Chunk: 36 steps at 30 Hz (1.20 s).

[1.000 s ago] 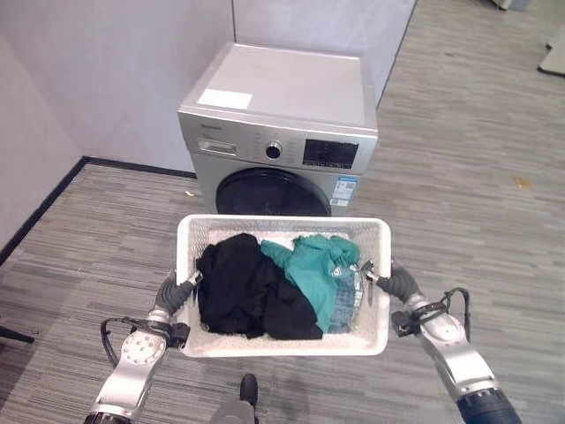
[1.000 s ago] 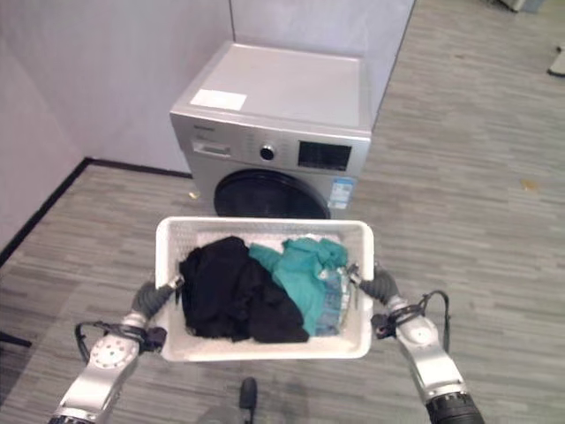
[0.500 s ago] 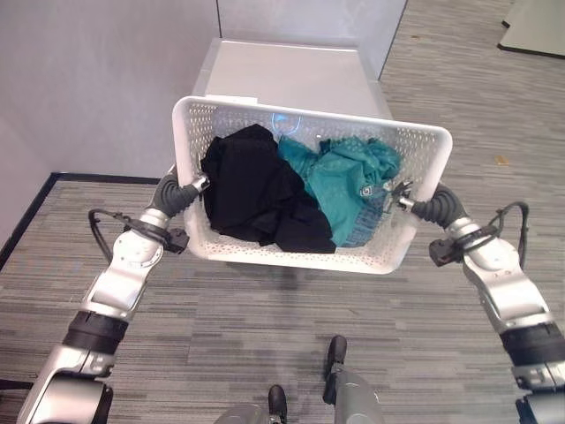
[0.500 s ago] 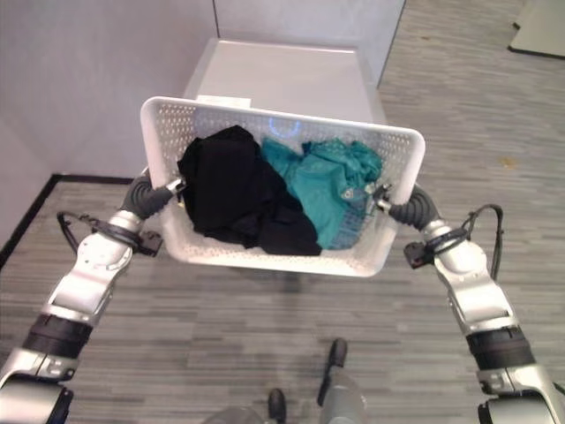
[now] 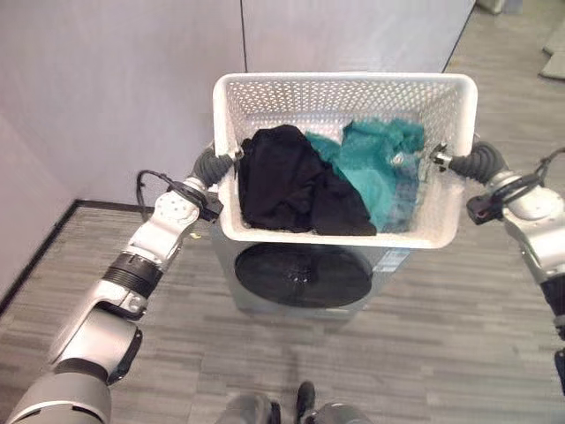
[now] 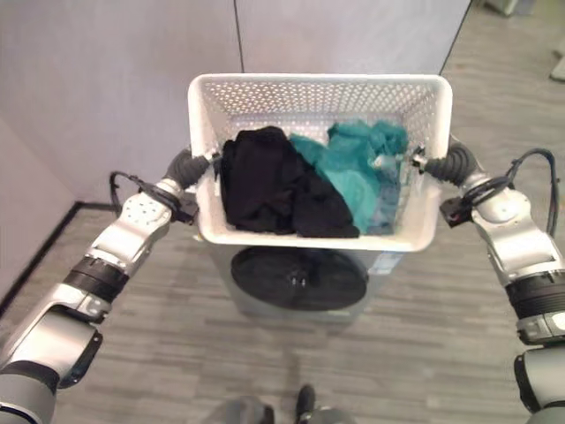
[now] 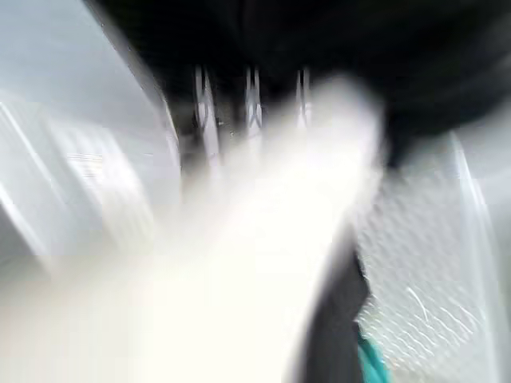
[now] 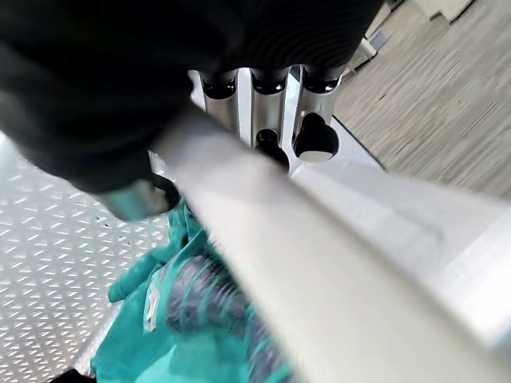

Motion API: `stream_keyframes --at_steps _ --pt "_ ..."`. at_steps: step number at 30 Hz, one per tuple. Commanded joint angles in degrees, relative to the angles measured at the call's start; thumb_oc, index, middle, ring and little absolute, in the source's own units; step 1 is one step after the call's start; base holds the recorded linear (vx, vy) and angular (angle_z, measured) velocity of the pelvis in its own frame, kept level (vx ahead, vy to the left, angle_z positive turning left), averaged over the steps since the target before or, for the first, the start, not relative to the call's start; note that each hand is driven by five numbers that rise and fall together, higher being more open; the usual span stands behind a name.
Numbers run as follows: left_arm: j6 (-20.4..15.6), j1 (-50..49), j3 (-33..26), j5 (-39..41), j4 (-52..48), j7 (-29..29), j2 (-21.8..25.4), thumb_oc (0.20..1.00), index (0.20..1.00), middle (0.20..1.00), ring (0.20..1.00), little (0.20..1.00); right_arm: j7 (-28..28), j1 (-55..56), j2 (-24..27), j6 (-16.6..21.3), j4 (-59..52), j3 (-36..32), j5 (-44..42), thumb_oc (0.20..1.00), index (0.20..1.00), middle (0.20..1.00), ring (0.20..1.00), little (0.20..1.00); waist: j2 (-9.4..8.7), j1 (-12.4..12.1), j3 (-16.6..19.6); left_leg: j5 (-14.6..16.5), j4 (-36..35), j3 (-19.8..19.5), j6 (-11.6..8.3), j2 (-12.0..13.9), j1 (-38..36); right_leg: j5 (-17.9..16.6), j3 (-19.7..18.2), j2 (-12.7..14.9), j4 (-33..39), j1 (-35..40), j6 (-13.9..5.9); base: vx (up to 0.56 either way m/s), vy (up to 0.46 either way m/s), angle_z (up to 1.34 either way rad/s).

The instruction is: Grab the laundry basket,head to the washer,open it,put in the laundry and shut it.

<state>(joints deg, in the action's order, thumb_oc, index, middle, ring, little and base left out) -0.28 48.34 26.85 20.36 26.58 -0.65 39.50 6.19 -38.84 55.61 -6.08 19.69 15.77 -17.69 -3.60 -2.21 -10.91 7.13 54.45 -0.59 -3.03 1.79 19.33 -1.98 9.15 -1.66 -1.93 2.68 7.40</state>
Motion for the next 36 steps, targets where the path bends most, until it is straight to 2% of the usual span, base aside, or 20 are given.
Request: stream_keyframes --at_steps 1,2,3,4,5,6,8,10,11,13,16,17,21,23,27,34,35,36 --pt "0.13 5.13 -4.65 2.28 12.90 -6.07 4.17 0.200 0.200 0.200 0.200 0.200 -5.14 -1.60 6.64 0.81 7.31 -2.59 1.60 0.200 0.200 0.200 0.200 0.200 -1.33 -0.66 2.61 -4.82 -25.30 -3.28 -0.90 4.45 -12.02 -0.01 -1.56 7.34 3.06 0.46 -11.69 0.09 0.046 -0.31" --pt "0.13 5.12 -4.67 2.28 12.90 -6.06 4.19 0.200 0.200 0.200 0.200 0.200 -5.14 -1.67 6.63 0.82 7.35 -2.53 1.59 0.200 0.200 0.200 0.200 0.200 -1.42 -0.66 2.59 -4.94 -25.50 -3.20 -0.88 4.37 -12.14 -0.02 -1.60 7.43 3.08 0.47 -11.70 0.25 0.182 -0.76" --pt "-0.20 7.45 -3.16 1.93 14.71 -6.73 4.11 0.200 0.200 0.200 0.200 0.200 -5.44 -2.83 5.38 0.99 10.62 -1.29 2.03 0.200 0.200 0.200 0.200 0.200 -0.61 -1.77 2.92 -7.25 -41.34 -2.46 -2.26 5.12 -13.08 1.15 -1.64 7.55 3.45 2.26 -12.46 0.22 0.180 -0.70" --pt "-0.27 8.07 -2.48 1.73 15.57 -6.54 3.76 0.200 0.200 0.200 0.200 0.200 -5.10 -3.19 4.82 0.84 12.13 -0.44 2.39 0.200 0.200 0.200 0.200 0.200 -0.62 -2.17 2.80 -7.32 -42.39 -0.97 -2.36 5.13 -13.45 1.46 -1.39 7.99 3.42 3.18 -12.68 0.27 0.241 -0.48" --pt "-0.28 8.44 -2.04 1.64 16.50 -6.61 3.48 0.200 0.200 0.200 0.200 0.200 -4.77 -3.98 3.57 0.51 13.72 0.99 3.09 0.200 0.200 0.200 0.200 0.200 0.14 -2.70 3.15 -7.11 -45.56 -0.40 -2.23 5.54 -15.13 1.95 -1.51 8.05 2.90 3.40 -13.01 0.22 0.249 -0.14" --pt "-0.44 8.30 -1.26 1.28 16.00 -6.18 3.96 0.200 0.200 0.200 0.200 0.200 -4.39 -4.93 1.12 0.04 15.93 2.72 5.40 0.200 0.200 0.200 0.200 0.200 0.82 -4.41 4.43 -6.80 -48.41 -4.46 -1.97 3.67 -17.41 2.71 -2.06 8.67 1.45 3.20 -13.37 0.18 0.202 -0.38" --pt "-0.22 8.41 -0.70 1.09 16.06 -6.16 4.68 0.200 0.200 0.200 0.200 0.200 -3.62 -5.00 -0.24 -0.37 16.81 3.64 6.47 0.200 0.200 0.200 0.200 0.200 1.38 -4.59 4.61 -6.59 -49.81 -5.56 -1.48 2.55 -18.77 3.24 -1.94 8.82 -1.45 2.80 -13.57 0.14 0.175 -0.86" --pt "0.07 8.83 0.24 1.33 16.43 -5.86 5.05 0.200 0.200 0.200 0.200 0.200 -2.71 -6.54 -2.46 -1.13 18.24 5.81 7.75 0.200 0.200 0.200 0.200 0.200 1.92 -4.73 4.24 -6.44 -50.82 -4.43 -0.54 2.46 -20.49 4.35 -2.08 9.10 -6.54 0.95 -14.22 0.10 0.146 -0.73" --pt "0.28 8.52 0.16 1.57 17.36 -5.55 5.13 0.200 0.200 0.200 0.200 0.200 -2.23 -7.63 -3.77 -1.27 19.47 7.01 8.33 0.200 0.200 0.200 0.200 0.200 2.19 -4.76 4.14 -6.20 -51.20 -3.74 0.06 2.16 -21.16 3.83 -2.25 9.90 -7.94 0.21 -14.94 0.11 0.105 -0.62" --pt "0.58 8.63 0.31 1.79 18.41 -4.95 5.59 0.200 0.200 0.200 0.200 0.200 -1.01 -9.22 -4.68 -1.97 21.41 8.61 9.52 0.200 0.200 0.200 0.200 0.200 2.77 -4.82 3.64 -5.93 -51.88 -2.38 0.27 2.63 -22.03 0.79 -2.15 12.81 -8.79 -1.35 -16.58 0.07 0.007 -0.59" --pt "0.81 10.19 1.90 1.53 19.73 -4.19 4.54 0.200 0.200 0.200 0.200 0.200 0.23 -9.33 -4.32 -2.75 23.19 9.17 10.21 0.200 0.200 0.200 0.200 0.200 2.92 -4.06 3.68 -5.29 -51.28 -2.23 -0.13 3.10 -21.32 0.11 -1.10 14.60 -6.93 -1.19 -16.82 0.06 -0.061 -0.08" --pt "0.78 10.07 2.07 1.13 19.64 -4.01 4.50 0.200 0.200 0.200 0.200 0.200 0.28 -9.28 -4.78 -2.79 24.22 9.33 10.66 0.200 0.200 0.200 0.200 0.200 2.81 -4.30 4.10 -4.88 -51.20 -1.58 -0.34 3.26 -21.59 0.48 0.62 15.09 -5.07 -0.09 -16.77 0.12 -0.077 0.27" --pt "0.96 9.46 2.16 1.54 20.51 -4.03 3.95 0.200 0.200 0.200 0.200 0.200 0.87 -10.70 -4.92 -2.85 28.08 10.68 10.40 0.200 0.200 0.200 0.200 0.200 2.10 -4.79 5.14 -4.81 -51.00 -1.30 -1.42 4.62 -21.77 1.53 2.87 14.07 -1.10 1.87 -16.43 0.14 -0.131 0.22" --pt "1.21 12.30 4.62 1.24 24.27 -3.87 2.79 0.200 0.200 0.200 0.200 0.200 1.09 -14.73 -3.96 -2.90 32.98 13.73 10.27 0.200 0.200 0.200 0.200 0.200 1.61 -4.60 5.15 -5.51 -51.53 -2.01 -2.37 5.82 -21.95 1.95 3.69 12.80 -0.14 2.35 -15.85 0.11 -0.137 0.25" --pt "1.47 17.11 7.86 0.96 30.11 -3.33 0.73 0.200 0.200 0.200 0.200 0.200 1.40 -21.02 -3.58 -2.68 39.27 17.78 9.14 0.200 0.200 0.200 0.200 0.200 1.70 -3.79 4.80 -6.36 -52.22 -3.15 -3.07 6.75 -21.55 2.57 3.84 11.33 0.83 2.37 -15.03 0.05 -0.118 0.12" --pt "1.83 26.35 14.26 0.41 41.12 -1.47 -1.94 0.200 0.200 0.200 0.200 0.200 3.97 -31.85 -7.66 -2.67 53.22 25.67 8.76 0.200 0.200 0.200 0.200 0.200 2.59 -4.52 4.53 -10.12 -53.62 -3.45 -4.75 9.56 -21.51 3.72 6.09 9.31 1.65 2.83 -14.16 0.06 -0.121 0.09" --pt "2.18 29.54 16.42 -0.60 44.54 -0.93 -2.51 0.363 0.363 0.363 0.363 0.363 4.65 -33.71 -8.85 -2.89 55.40 27.63 9.41 0.200 0.200 0.200 0.200 0.200 2.78 -4.55 4.59 -10.99 -53.98 -3.62 -5.00 10.02 -21.33 3.91 6.90 9.02 1.83 3.09 -14.03 0.02 -0.039 0.08" --pt "2.17 29.55 16.42 -0.60 44.55 -0.93 -2.51 0.583 0.583 0.583 0.583 0.583 4.66 -33.71 -8.85 -2.89 55.41 27.63 9.41 0.200 0.200 0.200 0.200 0.200 2.78 -4.54 4.58 -11.00 -53.98 -3.63 -5.00 10.02 -21.34 3.91 6.91 9.02 1.83 3.10 -14.03 0.03 -0.053 0.10"
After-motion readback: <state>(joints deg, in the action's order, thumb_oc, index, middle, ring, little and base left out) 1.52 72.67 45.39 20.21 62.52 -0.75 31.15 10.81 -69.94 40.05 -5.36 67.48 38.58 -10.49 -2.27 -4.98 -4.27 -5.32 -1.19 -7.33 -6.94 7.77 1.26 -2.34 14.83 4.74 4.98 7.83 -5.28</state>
